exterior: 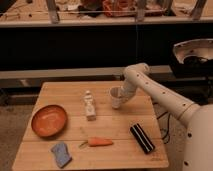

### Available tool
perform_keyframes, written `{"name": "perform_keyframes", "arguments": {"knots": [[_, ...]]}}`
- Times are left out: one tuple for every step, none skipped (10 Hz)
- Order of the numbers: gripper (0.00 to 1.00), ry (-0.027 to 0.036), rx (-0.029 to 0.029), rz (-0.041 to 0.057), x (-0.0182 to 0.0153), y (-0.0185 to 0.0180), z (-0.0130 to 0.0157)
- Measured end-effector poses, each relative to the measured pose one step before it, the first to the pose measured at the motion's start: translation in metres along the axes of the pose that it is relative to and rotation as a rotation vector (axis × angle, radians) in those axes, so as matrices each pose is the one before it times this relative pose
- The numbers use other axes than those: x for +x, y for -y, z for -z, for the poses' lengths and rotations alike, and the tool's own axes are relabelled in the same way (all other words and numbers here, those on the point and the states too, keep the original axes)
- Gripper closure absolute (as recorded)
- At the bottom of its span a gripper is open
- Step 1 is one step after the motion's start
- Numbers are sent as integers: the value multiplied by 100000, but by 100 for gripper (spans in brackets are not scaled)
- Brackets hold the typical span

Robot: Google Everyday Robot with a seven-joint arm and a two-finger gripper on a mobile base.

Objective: Place the ceramic cup in the ceramic bowl

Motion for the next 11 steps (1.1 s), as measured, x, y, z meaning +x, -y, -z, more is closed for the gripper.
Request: {"name": "perform_keyframes", "arguments": {"knots": [[99,-43,6,188,-188,79,340],[99,-166,-14,397,-283,267,624],[99,-144,72,465,-280,368,718],[99,-17,11,409,-198,264,405],[99,179,-64,420,-276,128,193],[99,-1,-63,455,-335,213,486],[99,5,-99,329,-229,177,337],[99,6,-41,455,-285,264,427],[99,-170,-154,619,-433,361,661],[99,-133,-129,391,-313,232,471],[99,-108,-123,296,-286,225,404]]}}
